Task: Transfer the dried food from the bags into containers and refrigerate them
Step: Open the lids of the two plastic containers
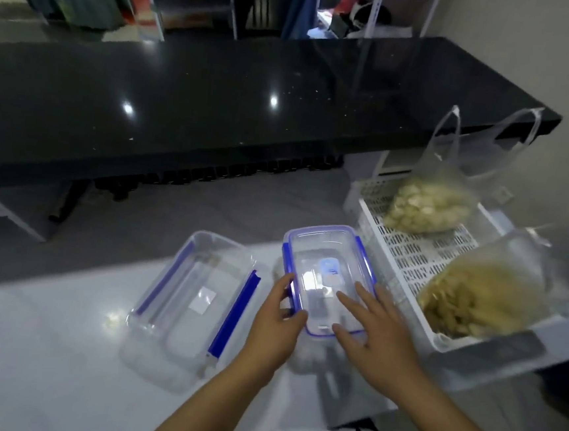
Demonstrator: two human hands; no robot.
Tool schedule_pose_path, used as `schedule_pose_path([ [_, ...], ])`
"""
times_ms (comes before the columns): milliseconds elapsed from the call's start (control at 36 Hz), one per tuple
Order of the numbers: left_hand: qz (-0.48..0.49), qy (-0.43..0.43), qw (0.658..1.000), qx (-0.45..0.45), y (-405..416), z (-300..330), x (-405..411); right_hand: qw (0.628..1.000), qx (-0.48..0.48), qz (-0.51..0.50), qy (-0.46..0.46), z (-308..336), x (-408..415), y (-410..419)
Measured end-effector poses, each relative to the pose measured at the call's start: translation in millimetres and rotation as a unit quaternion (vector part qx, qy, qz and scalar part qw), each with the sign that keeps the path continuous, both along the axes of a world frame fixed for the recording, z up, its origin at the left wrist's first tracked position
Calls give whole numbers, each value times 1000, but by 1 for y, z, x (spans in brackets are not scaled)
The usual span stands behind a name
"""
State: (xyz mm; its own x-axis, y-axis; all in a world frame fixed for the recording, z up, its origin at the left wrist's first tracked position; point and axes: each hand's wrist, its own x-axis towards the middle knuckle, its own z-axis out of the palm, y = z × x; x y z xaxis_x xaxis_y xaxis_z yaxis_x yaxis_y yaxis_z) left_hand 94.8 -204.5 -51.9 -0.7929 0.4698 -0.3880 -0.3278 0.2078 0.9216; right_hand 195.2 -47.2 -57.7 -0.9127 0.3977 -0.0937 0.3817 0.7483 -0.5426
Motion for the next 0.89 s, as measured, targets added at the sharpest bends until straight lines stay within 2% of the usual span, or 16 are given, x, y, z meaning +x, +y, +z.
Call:
schedule_pose_path([
  [56,28,-24,999,10,-13,-1,5,999,-34,-16,17,5,9,-2],
  [167,45,-68,997,18,-45,-9,20,972,-174,-145,69,14,30,-4],
  [222,37,-80,996,22,-61,-13,30,935,-276,-212,63,14,38,-4],
  [333,29,-115,992,43,-86,-20,46,823,-483,-294,54,11,54,-10],
  [361,30,-124,991,50,-90,-20,50,807,-508,-297,51,10,59,-11],
  [417,29,-136,988,60,-95,-21,55,799,-525,-290,45,10,66,-12],
  [500,29,-149,986,66,-100,-21,59,808,-516,-282,45,12,67,-12],
  [694,56,-187,977,87,-103,-25,66,863,-434,-258,5,12,67,0],
  [806,70,-179,976,98,-97,-26,76,952,-257,-164,19,12,73,1],
  [889,81,-164,980,79,-85,-17,89,988,-149,-41,25,24,68,-10],
])
